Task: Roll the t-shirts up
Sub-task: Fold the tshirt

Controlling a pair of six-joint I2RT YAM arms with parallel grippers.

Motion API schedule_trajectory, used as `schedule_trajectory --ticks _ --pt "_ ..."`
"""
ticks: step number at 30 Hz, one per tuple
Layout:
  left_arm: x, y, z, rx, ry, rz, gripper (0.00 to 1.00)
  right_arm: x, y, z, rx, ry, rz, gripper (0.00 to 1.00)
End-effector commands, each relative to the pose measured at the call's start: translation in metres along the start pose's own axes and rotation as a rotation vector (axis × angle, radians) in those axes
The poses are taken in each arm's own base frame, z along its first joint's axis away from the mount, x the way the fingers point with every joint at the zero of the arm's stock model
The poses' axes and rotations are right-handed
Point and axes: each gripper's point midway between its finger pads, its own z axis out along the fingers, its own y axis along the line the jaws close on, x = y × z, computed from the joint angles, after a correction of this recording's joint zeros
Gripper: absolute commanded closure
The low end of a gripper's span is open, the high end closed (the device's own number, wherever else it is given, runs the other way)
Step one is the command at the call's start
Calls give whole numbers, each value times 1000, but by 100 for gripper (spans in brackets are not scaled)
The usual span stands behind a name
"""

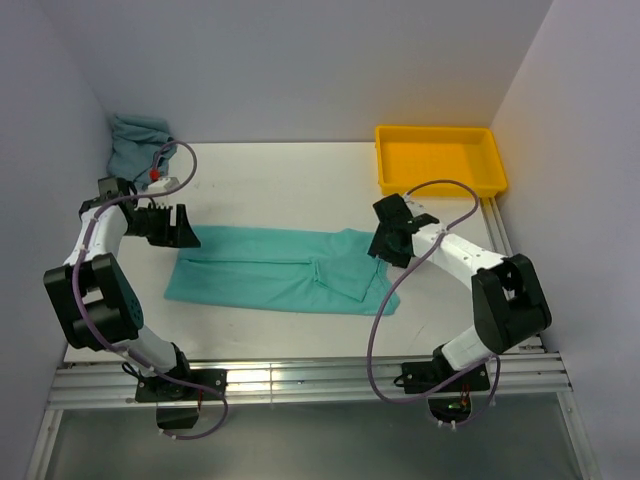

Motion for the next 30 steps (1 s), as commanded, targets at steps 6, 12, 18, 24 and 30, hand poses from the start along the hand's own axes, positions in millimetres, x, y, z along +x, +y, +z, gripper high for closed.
schedule_trajectory --ticks 6,12,18,24,30 --pt "-17 -3 -19 13 -61 55 27 28 36 8 -28 28 -57 37" --pt "-17 -1 -32 -9 -78 76 27 40 30 18 64 55 -96 44" --pt "-18 -5 -40 0 -88 78 27 53 26 25 97 92 -118 56" --pt "-22 -10 -47 2 -102 86 27 57 23 29 110 113 -138 79" --pt "-23 -9 -50 -12 -100 95 26 30 5 20 137 76 -129 92"
